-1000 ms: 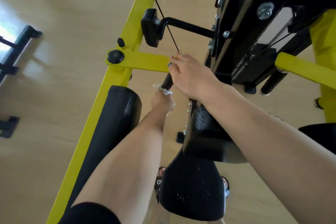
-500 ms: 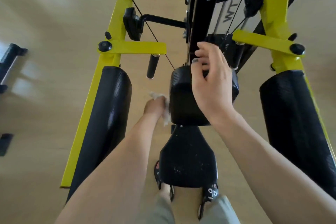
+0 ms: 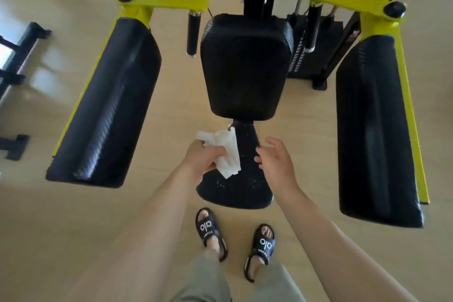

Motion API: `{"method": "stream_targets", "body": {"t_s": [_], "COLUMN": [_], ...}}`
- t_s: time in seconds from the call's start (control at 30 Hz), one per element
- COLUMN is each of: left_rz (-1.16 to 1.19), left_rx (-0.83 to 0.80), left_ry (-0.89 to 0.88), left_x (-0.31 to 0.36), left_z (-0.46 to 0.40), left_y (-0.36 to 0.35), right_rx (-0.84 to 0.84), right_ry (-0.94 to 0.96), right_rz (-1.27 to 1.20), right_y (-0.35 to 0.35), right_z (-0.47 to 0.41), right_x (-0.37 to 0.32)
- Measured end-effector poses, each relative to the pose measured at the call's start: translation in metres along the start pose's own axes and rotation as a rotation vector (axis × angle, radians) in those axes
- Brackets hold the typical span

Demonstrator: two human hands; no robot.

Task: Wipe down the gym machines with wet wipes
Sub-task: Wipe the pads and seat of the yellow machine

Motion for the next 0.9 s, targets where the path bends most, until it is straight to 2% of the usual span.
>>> {"method": "stream_targets", "body": {"t_s": [0.1,0.13,0.2,0.27,0.4,0.47,0.5,0.6,0.67,0.77,0.9], "left_rz": [-0.018,-0.079,-0.372,-0.680,-1.003,-1.086,-1.137,-1.440,-1.567,-1.531,-1.596], "left_rx": [-0.097,-0.059,0.087,0.228,0.350,0.244,0.163,-0.046,-0.070,-0.066,-0.084], "left_ry": [-0.010,-0.018,-0.066,-0.222,-0.623,-0.791,-0.814,-0.747,-0.707,-0.696,-0.818], "left_x": [-0.023,-0.027,-0.032,-0.033,-0.059,-0.089,-0.111,-0.187,-0.220,-0.227,-0.219], "left_z": [-0.003,-0.007,-0.016,-0.023,-0.050,-0.075,-0.090,-0.126,-0.134,-0.137,-0.136], "left_y": [-0.009,-0.008,-0.001,0.002,-0.002,-0.013,-0.018,-0.036,-0.044,-0.048,-0.052], "right_rx": [-0.055,-0.068,-0.059,-0.032,0.036,0.090,0.117,0.176,0.218,0.320,0.430], "right_ry": [-0.088,-0.098,-0.113,-0.094,-0.021,0.034,0.051,0.094,0.134,0.209,0.300], "right_rz": [0.016,0.016,0.053,0.113,0.339,0.510,0.588,0.767,0.800,0.823,0.685], "right_y": [-0.005,-0.007,-0.010,-0.012,-0.023,-0.026,-0.028,-0.031,-0.035,-0.041,-0.037], "right_z": [0.001,0.000,-0.006,-0.017,-0.053,-0.076,-0.087,-0.115,-0.126,-0.132,-0.131], "right_x": [0.036,0.046,0.069,0.093,0.140,0.163,0.174,0.208,0.228,0.245,0.247]}}
Point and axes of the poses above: each hand's wrist, its own z-axis away from the middle knuckle, its own y-axis out of the back of the hand, x = y × z, the point moved 6 cm from there along -z, towards the middle knuckle, and after that the axes turned 8 degrees about -x, right-handed, at the moved point
